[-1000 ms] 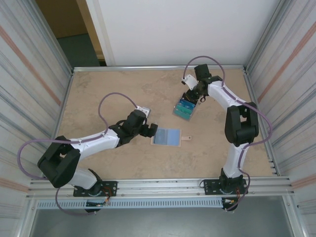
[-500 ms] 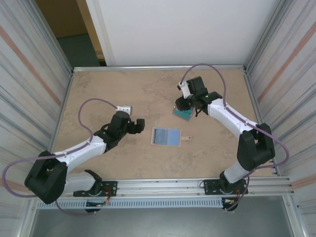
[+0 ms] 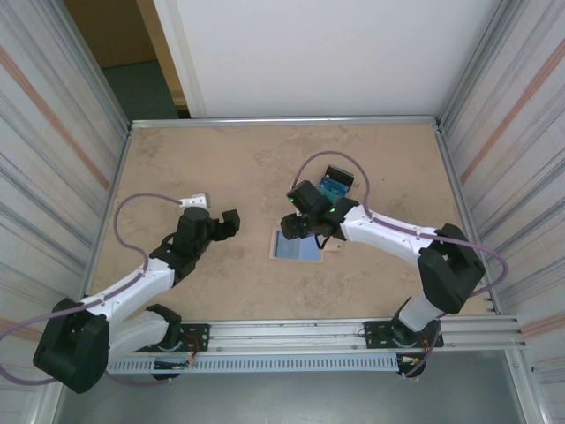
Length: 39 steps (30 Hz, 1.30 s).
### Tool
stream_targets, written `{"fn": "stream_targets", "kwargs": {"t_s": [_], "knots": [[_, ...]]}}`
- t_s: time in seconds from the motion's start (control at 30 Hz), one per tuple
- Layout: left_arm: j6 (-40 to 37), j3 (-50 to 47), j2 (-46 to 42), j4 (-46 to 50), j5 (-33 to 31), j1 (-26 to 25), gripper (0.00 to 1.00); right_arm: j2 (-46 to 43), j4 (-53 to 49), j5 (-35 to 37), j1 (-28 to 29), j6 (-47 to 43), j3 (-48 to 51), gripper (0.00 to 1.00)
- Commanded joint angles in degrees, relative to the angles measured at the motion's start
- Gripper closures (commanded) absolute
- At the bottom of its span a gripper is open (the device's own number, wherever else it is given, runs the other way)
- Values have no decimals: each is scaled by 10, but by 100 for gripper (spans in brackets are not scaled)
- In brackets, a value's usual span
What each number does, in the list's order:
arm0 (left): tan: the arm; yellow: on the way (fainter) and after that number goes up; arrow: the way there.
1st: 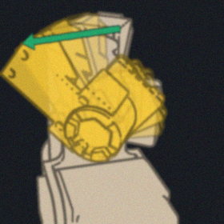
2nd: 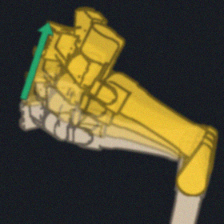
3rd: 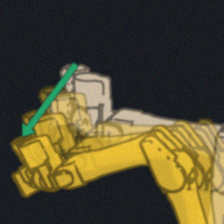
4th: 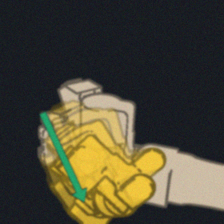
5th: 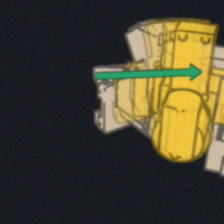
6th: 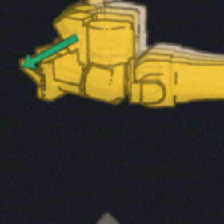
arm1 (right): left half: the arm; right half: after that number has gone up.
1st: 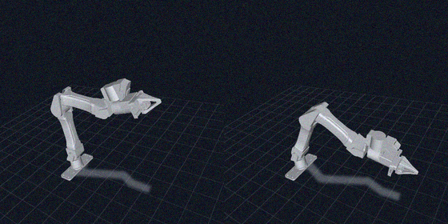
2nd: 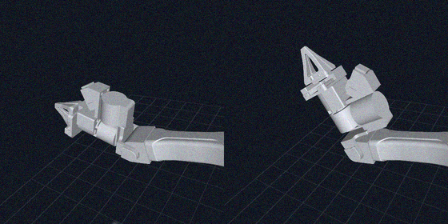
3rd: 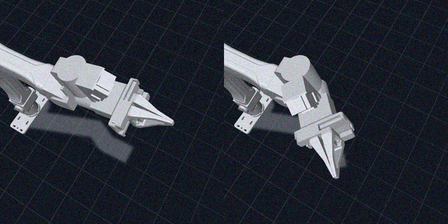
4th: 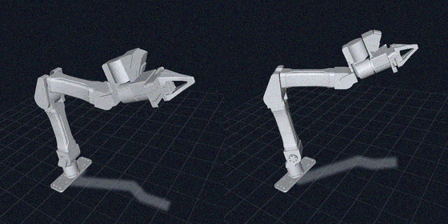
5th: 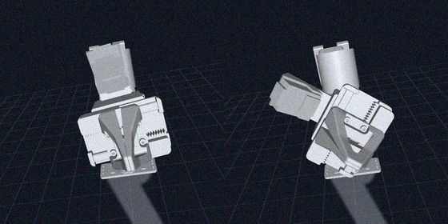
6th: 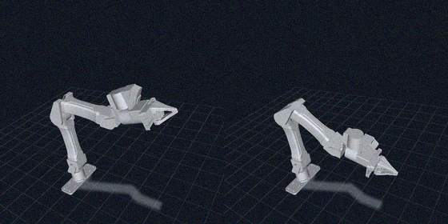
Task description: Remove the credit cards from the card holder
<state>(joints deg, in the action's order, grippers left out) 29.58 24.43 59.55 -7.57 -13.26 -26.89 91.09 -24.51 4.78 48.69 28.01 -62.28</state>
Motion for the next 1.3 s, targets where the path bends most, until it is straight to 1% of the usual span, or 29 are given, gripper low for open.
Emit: {"fn": "stream_targets", "kwargs": {"t_s": [0.0, 0.13, 0.27, 0.4, 0.6, 0.8, 0.93, 1.13, 1.27], "knots": [[33, -15, -22, -17, 1, 9, 1, 39, -27, 28, 35, 71, -22, 47], [39, -24, -32, -17, 4, 13, 1, 71, -38, 35, 56, 86, -37, 50], [41, -23, -32, -13, 6, 15, 1, 96, -24, 10, 57, 97, -34, 52], [43, -22, -30, -11, 7, 14, 1, 117, -23, 5, 58, 99, -43, 53], [43, -22, -28, -9, 11, 15, 1, 134, -26, 9, 59, 96, -53, 52], [43, -21, -26, -5, 12, 14, 1, 145, -28, 10, 59, 94, -61, 48], [41, -18, -22, -4, 15, 15, 1, 156, -33, 13, 59, 94, -63, 47], [35, -9, -9, 0, 20, 14, 1, 163, -40, 15, 62, 96, -57, 47], [35, -7, -4, -2, 24, 15, 1, 163, -44, 17, 63, 96, -47, 50]]}}
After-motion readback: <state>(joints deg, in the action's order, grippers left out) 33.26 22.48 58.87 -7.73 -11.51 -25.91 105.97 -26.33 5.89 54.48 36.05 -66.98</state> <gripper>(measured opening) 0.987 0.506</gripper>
